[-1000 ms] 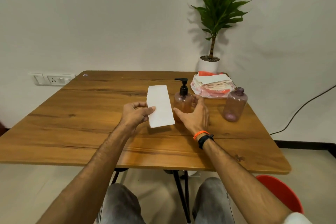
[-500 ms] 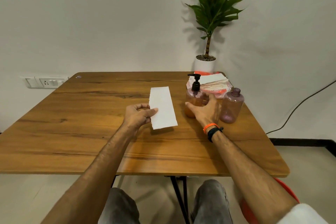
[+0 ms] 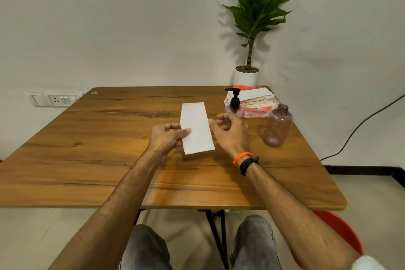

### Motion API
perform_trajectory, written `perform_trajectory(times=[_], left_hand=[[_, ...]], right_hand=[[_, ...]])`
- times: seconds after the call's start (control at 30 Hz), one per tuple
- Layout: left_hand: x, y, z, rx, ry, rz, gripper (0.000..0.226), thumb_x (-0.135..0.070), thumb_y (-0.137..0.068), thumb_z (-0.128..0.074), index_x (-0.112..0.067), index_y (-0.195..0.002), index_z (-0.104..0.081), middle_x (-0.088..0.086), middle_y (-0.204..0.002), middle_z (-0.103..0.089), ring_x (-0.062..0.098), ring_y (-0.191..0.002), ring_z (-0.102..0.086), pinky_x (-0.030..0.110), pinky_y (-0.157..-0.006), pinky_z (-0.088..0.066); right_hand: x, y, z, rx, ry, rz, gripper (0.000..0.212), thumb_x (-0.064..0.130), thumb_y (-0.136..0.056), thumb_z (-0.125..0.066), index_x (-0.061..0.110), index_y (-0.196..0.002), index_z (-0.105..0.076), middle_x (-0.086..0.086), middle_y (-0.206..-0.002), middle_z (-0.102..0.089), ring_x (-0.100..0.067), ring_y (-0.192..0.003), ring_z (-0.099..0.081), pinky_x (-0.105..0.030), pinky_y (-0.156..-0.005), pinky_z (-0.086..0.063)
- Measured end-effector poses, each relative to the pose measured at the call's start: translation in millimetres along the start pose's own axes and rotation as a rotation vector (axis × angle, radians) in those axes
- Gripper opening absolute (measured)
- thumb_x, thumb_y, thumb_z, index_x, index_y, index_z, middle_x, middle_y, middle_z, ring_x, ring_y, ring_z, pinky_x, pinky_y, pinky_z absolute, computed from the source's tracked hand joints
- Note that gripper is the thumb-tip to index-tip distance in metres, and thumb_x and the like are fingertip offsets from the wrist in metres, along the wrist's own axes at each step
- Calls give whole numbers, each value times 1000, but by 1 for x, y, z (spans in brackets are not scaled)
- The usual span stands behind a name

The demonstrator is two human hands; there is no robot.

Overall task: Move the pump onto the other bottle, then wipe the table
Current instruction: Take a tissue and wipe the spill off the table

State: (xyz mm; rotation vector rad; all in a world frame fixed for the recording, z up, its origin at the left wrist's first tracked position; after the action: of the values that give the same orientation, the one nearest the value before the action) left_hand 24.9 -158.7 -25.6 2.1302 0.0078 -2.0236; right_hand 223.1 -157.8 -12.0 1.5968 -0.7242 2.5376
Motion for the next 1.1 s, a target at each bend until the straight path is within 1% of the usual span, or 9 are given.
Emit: perform_trajectory(times=[0.17,0.27,0.4,0.57,0.63,0.77,0.83,0.97,1.1], left_hand=[[-6,1,15,11,-18,-20,22,-7,-80,-78,-6,-99,-67,11,-113,-72,23,-99,-71,30,-69,-61],[-7,-1,29,4,-45,-28,22,-7,-80,-77,-6,-99,-67,10,-112,-72,23,-98,-72,29,-69,-61],[-4,-6,45,-22,-38,-7,30,-7,-81,-77,-1,-109,-66,10,-110,-72,23,-97,-72,28,-66,-61],[2,-21,74,-80,58,-2,30,-12,-84,-75,-2,-112,-67,11,-105,-73,17,-86,-74,23,-60,-59],[7,-29,95,-185,41,-10,26,-15,-85,-76,-5,-108,-69,12,-101,-74,17,-84,-73,27,-67,-61],[20,-34,142,-346,-353,-90,14,-19,-83,-77,-26,-92,-70,-7,-93,-71,10,-92,-69,29,-83,-58],[24,-32,153,-340,-541,-162,18,-21,-82,-75,-28,-97,-70,-12,-94,-69,7,-92,-66,24,-85,-54],[33,-31,153,-343,-758,-272,32,-15,-81,-73,-13,-113,-70,5,-111,-71,19,-102,-65,21,-93,-44],[37,-29,158,-448,-717,-300,41,-9,-82,-69,-8,-122,-61,10,-124,-61,25,-113,-59,41,-104,-47]], right_hand=[[-2,0,-37,387,-378,-327,27,18,-81,-77,7,-105,-69,-7,-106,-72,-20,-95,-69,-34,-77,-59],[1,3,-51,506,-449,-382,34,11,-80,-77,5,-112,-66,-9,-108,-72,-21,-93,-71,-33,-71,-61],[9,-1,-68,562,-460,-392,39,5,-80,-76,5,-117,-64,-9,-109,-71,-22,-93,-70,-27,-63,-59],[17,-16,-91,561,-396,-357,32,3,-79,-75,5,-109,-66,-12,-110,-71,-25,-96,-69,-42,-80,-59],[19,-33,-96,466,-269,-293,21,3,-81,-73,7,-101,-68,-9,-108,-72,-22,-94,-69,-41,-81,-59],[38,-55,-115,353,79,-30,18,11,-83,-69,23,-95,-72,9,-99,-70,-1,-79,-61,-19,-67,-50],[54,-55,-129,352,243,187,22,13,-84,-62,24,-98,-75,9,-95,-73,-7,-80,-62,-23,-67,-50],[81,-42,-159,432,539,602,25,15,-90,-53,25,-101,-73,2,-74,-66,-21,-70,-59,-28,-57,-44],[82,-27,-187,584,672,736,30,16,-95,-51,29,-114,-70,-1,-84,-69,-22,-75,-62,-25,-57,-36]])
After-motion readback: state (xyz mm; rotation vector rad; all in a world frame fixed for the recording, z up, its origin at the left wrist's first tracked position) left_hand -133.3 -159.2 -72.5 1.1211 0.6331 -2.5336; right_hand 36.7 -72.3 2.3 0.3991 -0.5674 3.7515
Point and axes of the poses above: each hand's wrist, its own y-axis away from the middle knuckle, its own z-axis out of the back of the hand, x = y × z, the point moved 5 cm from there along -y, towards the middle knuckle
